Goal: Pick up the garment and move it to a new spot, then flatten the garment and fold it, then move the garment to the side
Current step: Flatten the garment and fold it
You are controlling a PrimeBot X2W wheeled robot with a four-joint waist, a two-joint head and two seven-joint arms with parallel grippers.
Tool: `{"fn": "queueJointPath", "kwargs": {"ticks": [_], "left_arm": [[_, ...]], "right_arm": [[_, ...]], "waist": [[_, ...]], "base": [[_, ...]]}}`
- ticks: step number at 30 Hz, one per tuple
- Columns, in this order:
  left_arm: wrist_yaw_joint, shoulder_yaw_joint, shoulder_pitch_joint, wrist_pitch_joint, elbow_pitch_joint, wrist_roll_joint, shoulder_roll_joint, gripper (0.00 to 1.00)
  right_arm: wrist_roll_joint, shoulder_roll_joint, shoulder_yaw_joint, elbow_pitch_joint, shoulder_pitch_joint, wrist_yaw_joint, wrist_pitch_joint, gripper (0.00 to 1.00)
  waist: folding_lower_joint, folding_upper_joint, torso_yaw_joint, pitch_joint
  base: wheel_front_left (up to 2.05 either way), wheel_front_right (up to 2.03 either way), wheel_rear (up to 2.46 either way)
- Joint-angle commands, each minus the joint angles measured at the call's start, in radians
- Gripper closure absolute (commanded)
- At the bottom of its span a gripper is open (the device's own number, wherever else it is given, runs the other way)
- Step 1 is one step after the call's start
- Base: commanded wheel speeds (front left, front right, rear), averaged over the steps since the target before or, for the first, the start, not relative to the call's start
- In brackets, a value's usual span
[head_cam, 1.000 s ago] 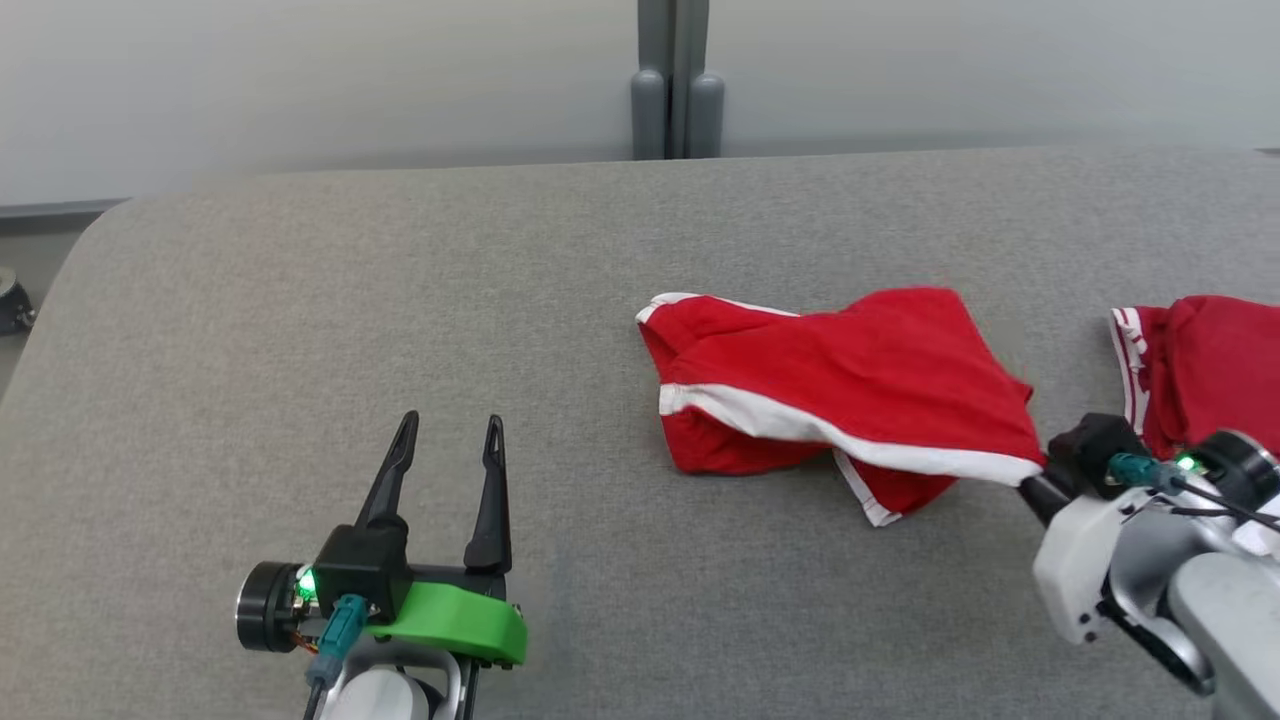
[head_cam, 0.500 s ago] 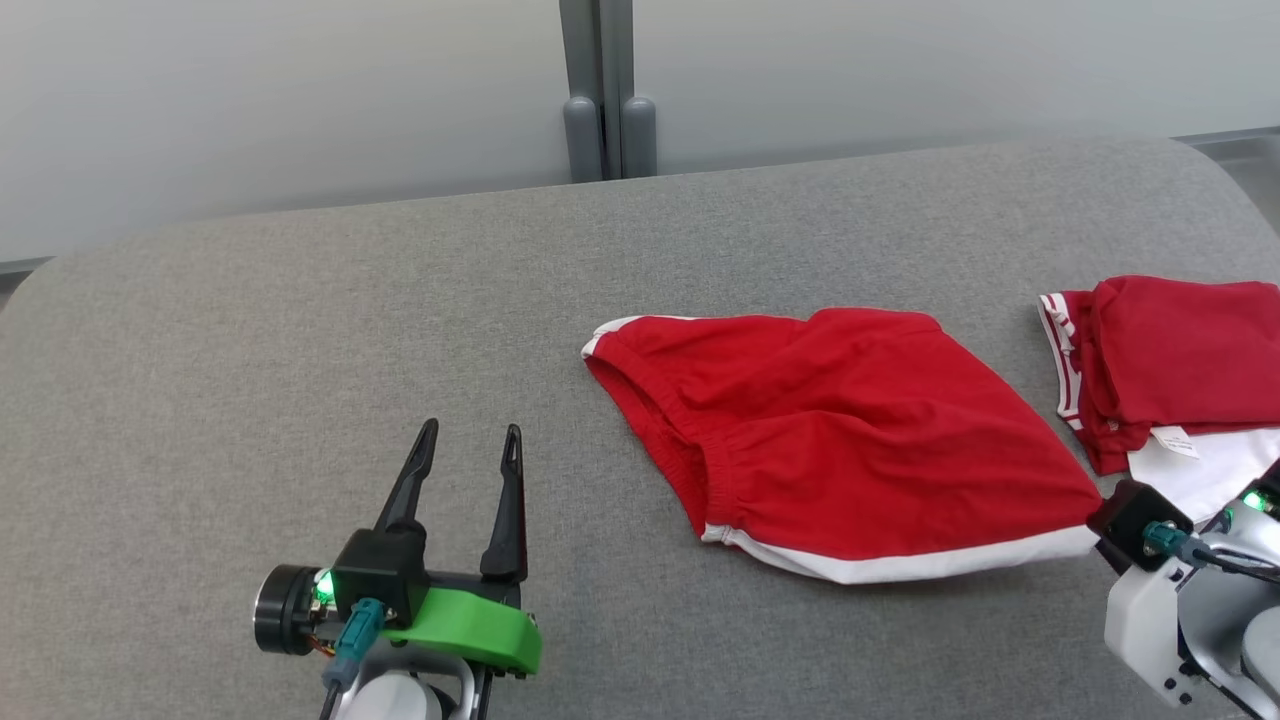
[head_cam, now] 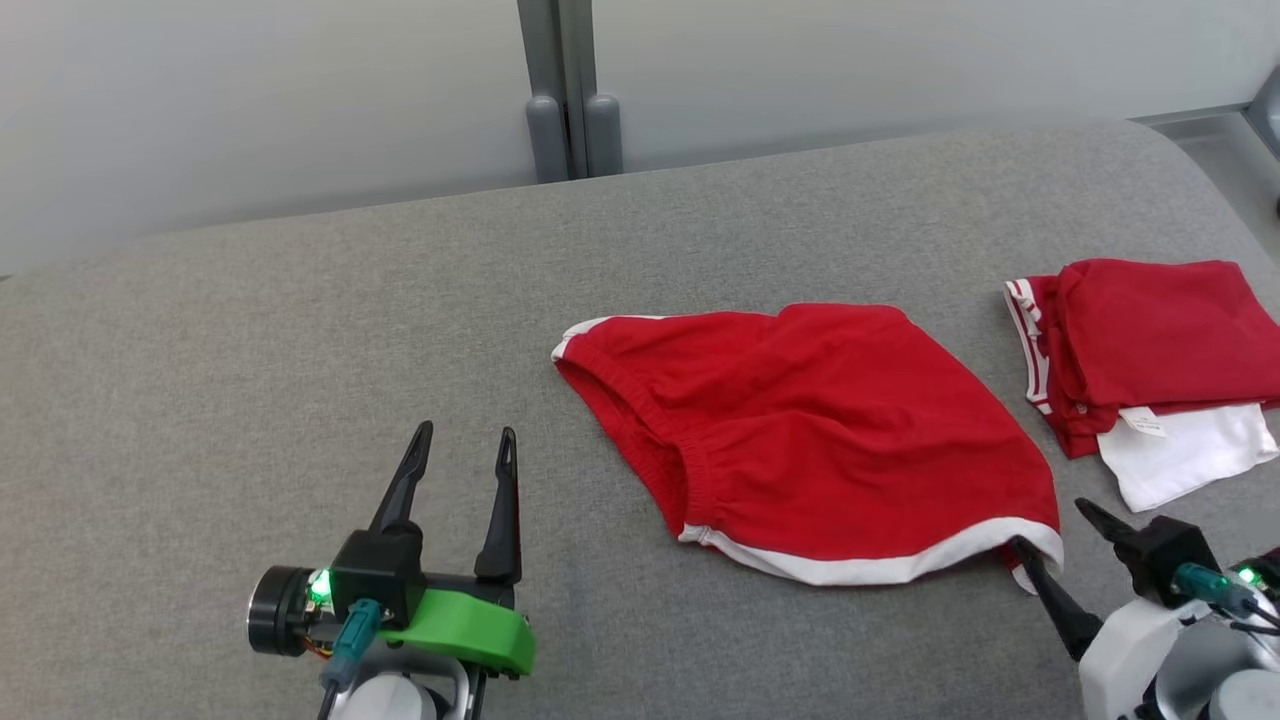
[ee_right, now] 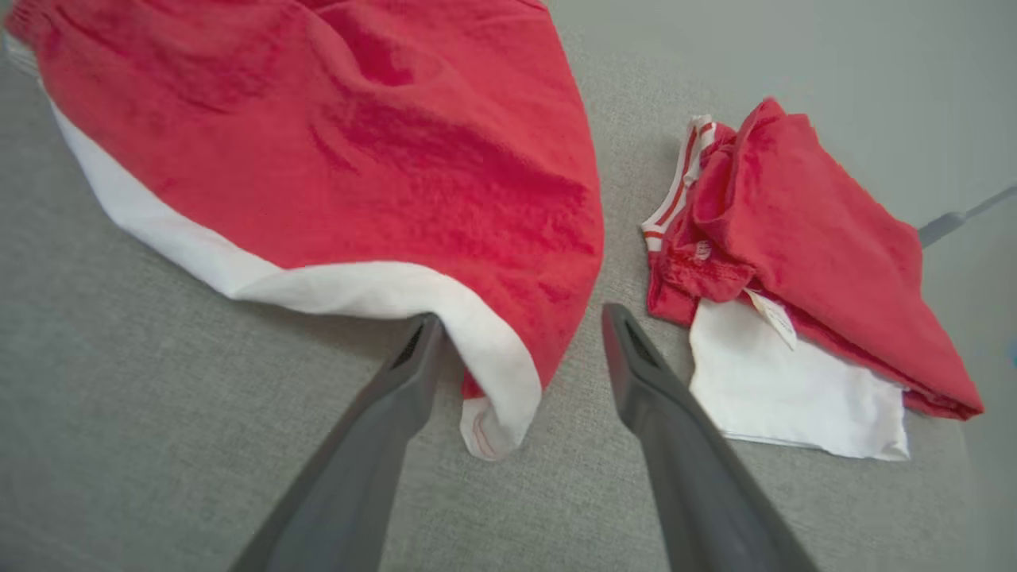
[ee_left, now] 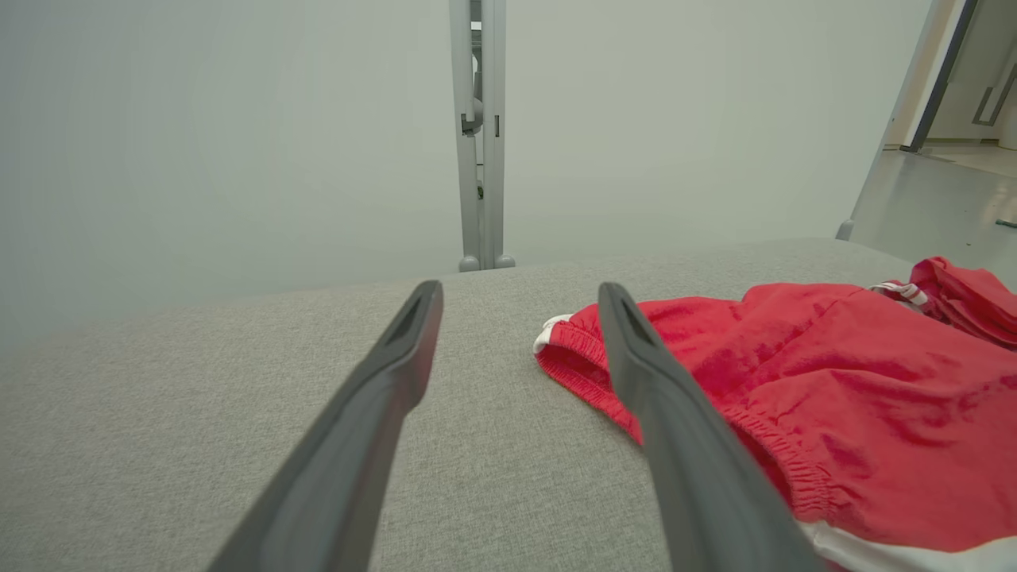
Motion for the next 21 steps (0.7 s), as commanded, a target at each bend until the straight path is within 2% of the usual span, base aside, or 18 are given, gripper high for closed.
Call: {"fn": "queueJointPath", "kwargs": {"ticks": [1,9,14,19,21], "left_arm": [[-0.001,0.001,-0.006,0.000,-0.003,0.000,0.003,0.00],[0.002,-0.006,0.006,0.000,-0.024,-0.035,0.003,0.00],[-0.009,-0.029,0.011,0.000,-0.025,-0.056,0.003,0.00],[-0.032,-0.068,0.005,0.000,-0.012,-0.079,0.003,0.00],[-0.055,-0.091,-0.003,0.000,0.011,-0.090,0.003,0.00]], "right_arm": [[0.026,0.030,-0.026,-0.024,0.033,-0.002,-0.024,0.00],[0.202,0.199,-0.157,-0.138,0.134,-0.002,-0.178,0.00],[0.275,0.341,-0.274,-0.111,0.139,-0.001,-0.225,0.00],[0.248,0.378,-0.277,-0.089,0.115,-0.001,-0.238,0.00],[0.247,0.381,-0.295,-0.083,0.105,-0.001,-0.240,0.00]], "waist": [[0.0000,0.0000,-0.006,0.002],[0.0000,0.0000,-0.032,0.001],[0.0000,0.0000,-0.038,0.003],[0.0000,0.0000,-0.036,0.018],[0.0000,0.0000,-0.036,0.025]], "base": [[0.00,0.00,0.00],[0.00,0.00,0.00],[0.00,0.00,0.00],[0.00,0.00,0.00],[0.00,0.00,0.00]]}}
